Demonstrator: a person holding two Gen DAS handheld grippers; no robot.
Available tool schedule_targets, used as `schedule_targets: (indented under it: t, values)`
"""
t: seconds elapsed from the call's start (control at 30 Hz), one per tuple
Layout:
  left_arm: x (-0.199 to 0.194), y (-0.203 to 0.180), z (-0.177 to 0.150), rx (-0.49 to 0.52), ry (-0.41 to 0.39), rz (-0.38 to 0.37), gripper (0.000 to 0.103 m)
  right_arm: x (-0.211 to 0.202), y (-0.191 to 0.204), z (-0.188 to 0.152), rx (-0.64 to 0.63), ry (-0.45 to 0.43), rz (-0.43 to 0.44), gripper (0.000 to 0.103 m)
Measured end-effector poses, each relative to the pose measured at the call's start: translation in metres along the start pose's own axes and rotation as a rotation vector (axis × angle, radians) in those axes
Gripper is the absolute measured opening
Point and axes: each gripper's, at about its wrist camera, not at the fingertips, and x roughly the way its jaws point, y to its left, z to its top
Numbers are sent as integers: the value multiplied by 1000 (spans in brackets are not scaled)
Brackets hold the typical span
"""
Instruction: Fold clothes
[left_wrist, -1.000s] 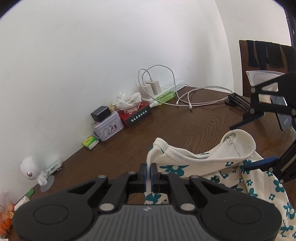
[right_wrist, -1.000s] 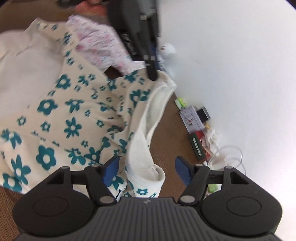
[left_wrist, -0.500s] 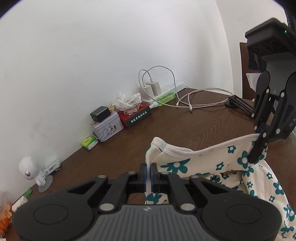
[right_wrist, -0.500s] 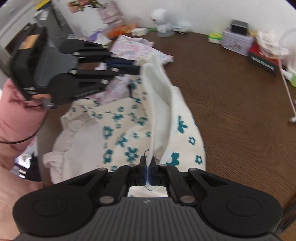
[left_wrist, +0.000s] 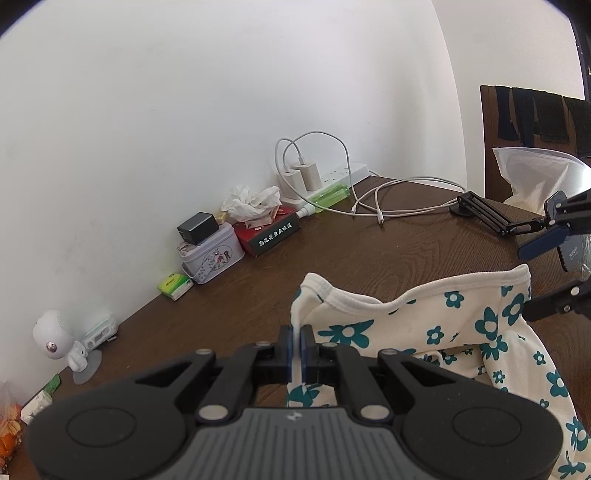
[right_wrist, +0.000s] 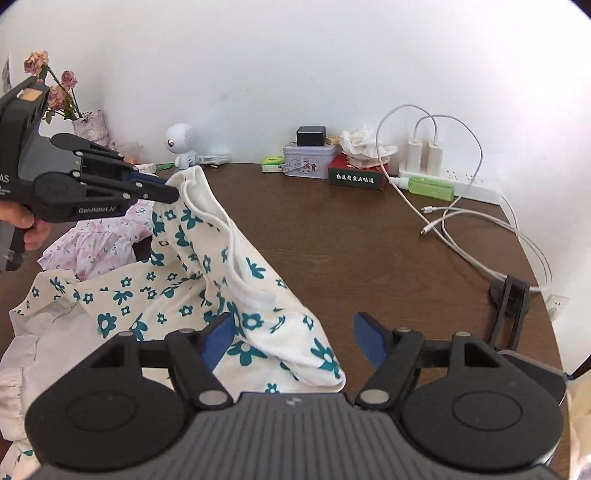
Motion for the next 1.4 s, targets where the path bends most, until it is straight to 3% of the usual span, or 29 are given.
schedule_targets:
  t: [0.17,0.23,0.3,0.33,0.37,0.67,0.77,0.83,0.9,1.13,1.23,1.27,1.3,1.4]
  values:
    - [-1,0,-2,-12,4,5,3,6,29,-9,-10,-59,-84,72]
    - [-1,-1,-2,-16,4,5,3,13,35,-10,1,-63,-102,64]
    - [-1,-2,-3,-14,3,4,3,20,37,-10,18,-63,-107,37]
    - [-2,-2,-4,-13,2,6,3,22,36,-10,24,-60,-106,8]
    - [-3,-2,-5,-13,0,5,3,23,34,-9,28,-57,-104,5]
    - [-7,3,-10,-61,-36,-33,4,-22,11,39,-59,-176,-162,3]
    - [-6,1,-9,-76,-40,-66,15,-37,17,49,-107,-200,-133,2]
    - [-5,1,-11,-81,-47,-70,36,-47,21,56,-139,-217,-113,2]
    - [-2,2,-15,-82,-54,-77,45,-57,25,63,-171,-233,-94,2]
    - [28,11,-23,-71,-21,-183,47,-77,34,46,-224,-257,-34,2]
    - [43,14,-26,-102,-17,-262,44,-83,33,42,-231,-258,-19,2]
    - [47,13,-26,-108,-9,-279,20,-82,31,42,-228,-250,-19,2]
    - [51,13,-25,-113,-3,-291,5,-80,28,40,-218,-238,-18,2]
    - [50,4,-25,-91,-32,-251,2,-68,17,34,-164,-196,-12,2]
